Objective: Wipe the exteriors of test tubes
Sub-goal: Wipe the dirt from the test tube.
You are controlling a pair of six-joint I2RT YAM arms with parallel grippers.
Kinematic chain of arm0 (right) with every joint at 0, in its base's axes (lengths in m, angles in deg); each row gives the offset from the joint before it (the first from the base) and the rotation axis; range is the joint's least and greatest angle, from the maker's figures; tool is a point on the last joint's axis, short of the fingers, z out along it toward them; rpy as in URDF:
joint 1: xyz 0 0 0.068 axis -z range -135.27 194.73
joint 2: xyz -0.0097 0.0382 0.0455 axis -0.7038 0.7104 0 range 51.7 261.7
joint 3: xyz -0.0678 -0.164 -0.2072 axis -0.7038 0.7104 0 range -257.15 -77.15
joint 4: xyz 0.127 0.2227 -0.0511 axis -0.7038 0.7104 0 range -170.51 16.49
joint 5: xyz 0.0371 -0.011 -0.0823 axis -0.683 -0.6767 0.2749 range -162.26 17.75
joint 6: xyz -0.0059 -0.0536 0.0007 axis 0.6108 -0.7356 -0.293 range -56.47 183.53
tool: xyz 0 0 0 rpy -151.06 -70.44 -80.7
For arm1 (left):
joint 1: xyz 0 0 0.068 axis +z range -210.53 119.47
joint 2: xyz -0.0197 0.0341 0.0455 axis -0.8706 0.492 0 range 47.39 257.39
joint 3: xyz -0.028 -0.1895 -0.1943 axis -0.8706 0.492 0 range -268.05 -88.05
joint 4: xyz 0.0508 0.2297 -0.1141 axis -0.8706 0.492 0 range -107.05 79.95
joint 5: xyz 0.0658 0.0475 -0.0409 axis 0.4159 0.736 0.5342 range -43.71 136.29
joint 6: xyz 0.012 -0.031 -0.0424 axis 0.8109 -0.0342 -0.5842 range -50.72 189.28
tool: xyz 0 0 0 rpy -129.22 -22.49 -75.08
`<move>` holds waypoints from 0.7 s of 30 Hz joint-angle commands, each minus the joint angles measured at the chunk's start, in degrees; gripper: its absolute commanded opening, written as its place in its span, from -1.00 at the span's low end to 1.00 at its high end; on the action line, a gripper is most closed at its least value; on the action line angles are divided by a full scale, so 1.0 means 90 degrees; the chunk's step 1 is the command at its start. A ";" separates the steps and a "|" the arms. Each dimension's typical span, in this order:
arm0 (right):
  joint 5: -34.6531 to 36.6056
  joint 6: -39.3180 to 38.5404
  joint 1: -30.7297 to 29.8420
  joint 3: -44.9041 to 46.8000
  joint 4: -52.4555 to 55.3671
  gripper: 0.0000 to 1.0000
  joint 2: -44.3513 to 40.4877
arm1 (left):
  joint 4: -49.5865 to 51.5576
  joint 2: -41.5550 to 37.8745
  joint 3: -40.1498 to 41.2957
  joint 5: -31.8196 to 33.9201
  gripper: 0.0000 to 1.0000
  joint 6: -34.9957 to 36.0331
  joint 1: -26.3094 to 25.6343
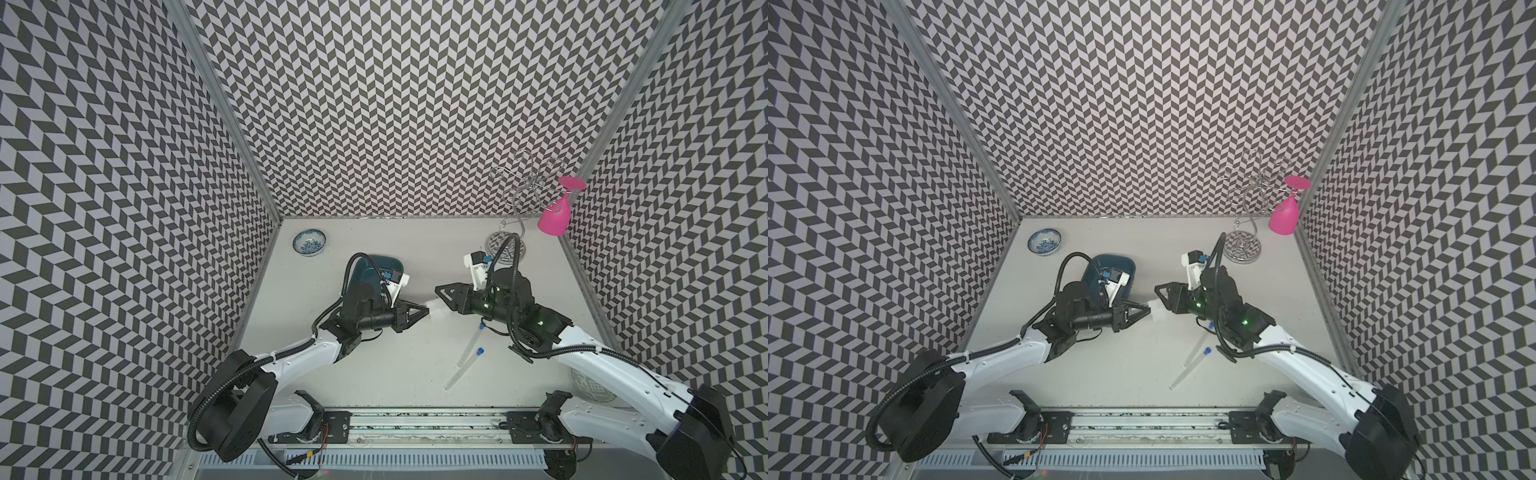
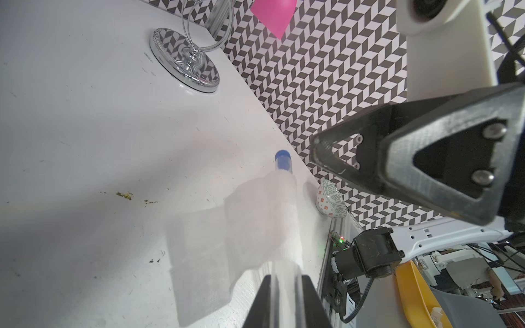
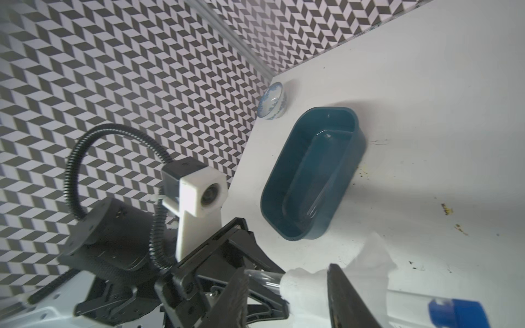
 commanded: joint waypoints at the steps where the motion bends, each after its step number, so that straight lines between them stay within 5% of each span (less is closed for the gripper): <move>1: -0.0564 0.0207 -0.0066 0.0201 -0.0815 -0.13 0.0253 | -0.0291 -0.0170 0.0116 -0.0059 -0.66 -0.0139 0.0007; 21: -0.0866 0.1557 -0.0100 0.1343 -0.1683 -0.10 -0.0264 | -0.0616 -0.0033 0.0287 0.0461 -0.71 -0.0149 -0.0008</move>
